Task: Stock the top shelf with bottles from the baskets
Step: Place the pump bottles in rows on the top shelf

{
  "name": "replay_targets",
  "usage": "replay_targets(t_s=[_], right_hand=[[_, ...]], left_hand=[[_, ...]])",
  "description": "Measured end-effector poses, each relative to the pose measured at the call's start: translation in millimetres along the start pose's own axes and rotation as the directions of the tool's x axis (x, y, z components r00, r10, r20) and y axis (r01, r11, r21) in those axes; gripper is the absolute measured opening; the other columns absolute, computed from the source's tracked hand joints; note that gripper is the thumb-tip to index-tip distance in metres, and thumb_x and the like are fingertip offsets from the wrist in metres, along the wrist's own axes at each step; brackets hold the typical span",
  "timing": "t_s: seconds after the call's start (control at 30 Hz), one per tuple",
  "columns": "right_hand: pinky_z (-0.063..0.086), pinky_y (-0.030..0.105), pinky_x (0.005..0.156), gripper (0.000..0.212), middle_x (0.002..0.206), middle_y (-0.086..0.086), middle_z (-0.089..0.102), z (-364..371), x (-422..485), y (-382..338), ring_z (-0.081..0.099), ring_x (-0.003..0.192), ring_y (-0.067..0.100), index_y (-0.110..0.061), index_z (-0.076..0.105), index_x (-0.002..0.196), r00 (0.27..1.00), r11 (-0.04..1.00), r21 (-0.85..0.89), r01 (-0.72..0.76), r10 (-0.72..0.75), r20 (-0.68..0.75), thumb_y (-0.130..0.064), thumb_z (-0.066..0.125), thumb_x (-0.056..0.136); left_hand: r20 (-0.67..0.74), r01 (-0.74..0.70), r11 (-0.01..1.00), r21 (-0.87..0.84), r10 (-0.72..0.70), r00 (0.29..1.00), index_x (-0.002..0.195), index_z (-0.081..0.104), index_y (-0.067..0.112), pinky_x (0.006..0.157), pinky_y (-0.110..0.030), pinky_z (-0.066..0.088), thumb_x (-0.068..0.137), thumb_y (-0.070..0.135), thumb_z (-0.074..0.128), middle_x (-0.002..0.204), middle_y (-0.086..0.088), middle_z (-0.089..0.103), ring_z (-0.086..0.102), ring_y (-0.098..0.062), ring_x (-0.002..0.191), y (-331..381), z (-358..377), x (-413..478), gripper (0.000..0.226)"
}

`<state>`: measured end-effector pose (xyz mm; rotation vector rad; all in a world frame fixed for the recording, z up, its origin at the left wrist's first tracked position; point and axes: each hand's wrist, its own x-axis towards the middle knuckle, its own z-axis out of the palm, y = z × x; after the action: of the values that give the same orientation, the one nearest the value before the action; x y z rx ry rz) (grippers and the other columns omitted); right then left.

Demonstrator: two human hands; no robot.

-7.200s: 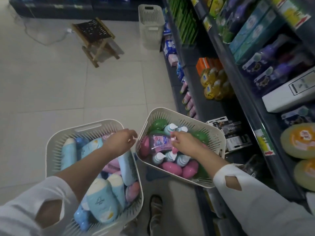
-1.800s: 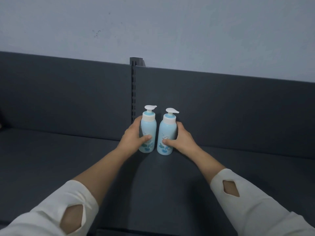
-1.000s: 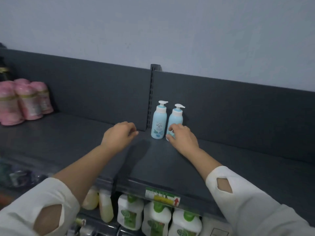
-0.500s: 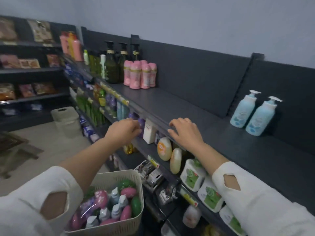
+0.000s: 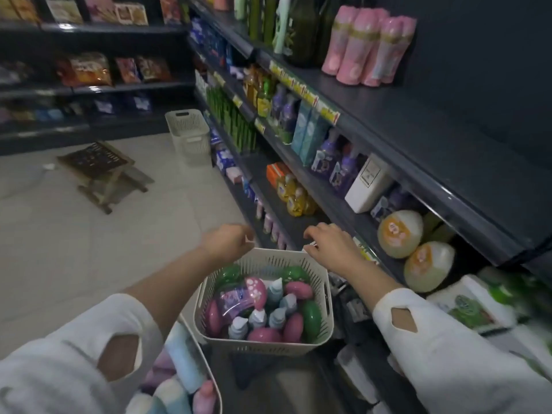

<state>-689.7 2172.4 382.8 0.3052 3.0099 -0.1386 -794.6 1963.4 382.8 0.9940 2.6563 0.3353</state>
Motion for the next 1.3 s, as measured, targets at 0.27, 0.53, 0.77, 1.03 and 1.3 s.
replay_targets(t_s=[0.27, 0.53, 0.77, 1.03, 1.3], right_hand=[[0.043, 0.038, 0.094, 0.036, 0.125, 0.007, 0.052, 108, 25, 12, 0.047, 0.120, 0.030, -0.015, 0.053, 0.123, 0.970, 0.998, 0.063, 0.008, -0.023, 0.243, -0.030, 0.055, 0.089], [0.039, 0.033, 0.097, 0.045, 0.136, 0.003, 0.048, 199, 28, 29, 0.046, 0.121, 0.026, -0.022, 0.048, 0.133, 0.921, 0.993, 0.109, 0.046, -0.085, 0.380, -0.026, 0.058, 0.089], [0.027, 0.037, 0.113, 0.044, 0.142, 0.003, 0.045, 239, 38, 31, 0.036, 0.133, 0.024, -0.021, 0.051, 0.132, 0.914, 0.983, 0.141, 0.120, -0.165, 0.371, -0.027, 0.058, 0.089], [0.036, 0.039, 0.105, 0.047, 0.137, 0.005, 0.048, 252, 48, 16, 0.043, 0.126, 0.026, -0.020, 0.046, 0.138, 0.890, 0.974, 0.210, 0.088, -0.172, 0.422, -0.027, 0.054, 0.092], [0.039, 0.039, 0.101, 0.043, 0.134, 0.004, 0.049, 252, 51, 3, 0.045, 0.123, 0.027, -0.023, 0.047, 0.136, 0.887, 0.972, 0.228, 0.059, -0.156, 0.434, -0.028, 0.052, 0.094]], left_hand=[[0.193, -0.007, 1.000, -0.025, 0.012, 0.981, 0.122, 0.055, 0.019, 0.089, -0.031, 0.044, 0.092, 0.028, 0.052, 0.125, -0.006, 0.056, 0.055, -0.025, 0.113, -23, 110, 17, 0.031], [0.242, -0.304, 0.933, 0.191, 0.255, 0.936, 0.090, 0.073, 0.021, 0.069, -0.030, 0.054, 0.044, 0.026, 0.088, 0.089, 0.000, 0.071, 0.068, -0.024, 0.086, -18, 204, 24, 0.048], [0.406, -0.390, 0.847, 0.362, 0.233, 0.884, 0.137, 0.047, 0.024, 0.117, -0.047, -0.002, 0.092, 0.016, 0.049, 0.149, 0.001, 0.033, 0.010, -0.024, 0.145, -26, 237, 45, 0.046], [0.364, -0.328, 0.825, 0.461, 0.161, 0.917, 0.135, 0.039, 0.035, 0.112, -0.065, 0.001, 0.098, 0.023, 0.041, 0.156, -0.001, 0.013, -0.001, -0.034, 0.145, -40, 241, 61, 0.039], [0.234, -0.084, 0.908, 0.410, -0.016, 0.972, 0.144, 0.030, 0.034, 0.118, -0.052, 0.000, 0.094, 0.022, 0.046, 0.159, -0.002, 0.000, -0.003, -0.031, 0.146, -62, 222, 69, 0.054]])
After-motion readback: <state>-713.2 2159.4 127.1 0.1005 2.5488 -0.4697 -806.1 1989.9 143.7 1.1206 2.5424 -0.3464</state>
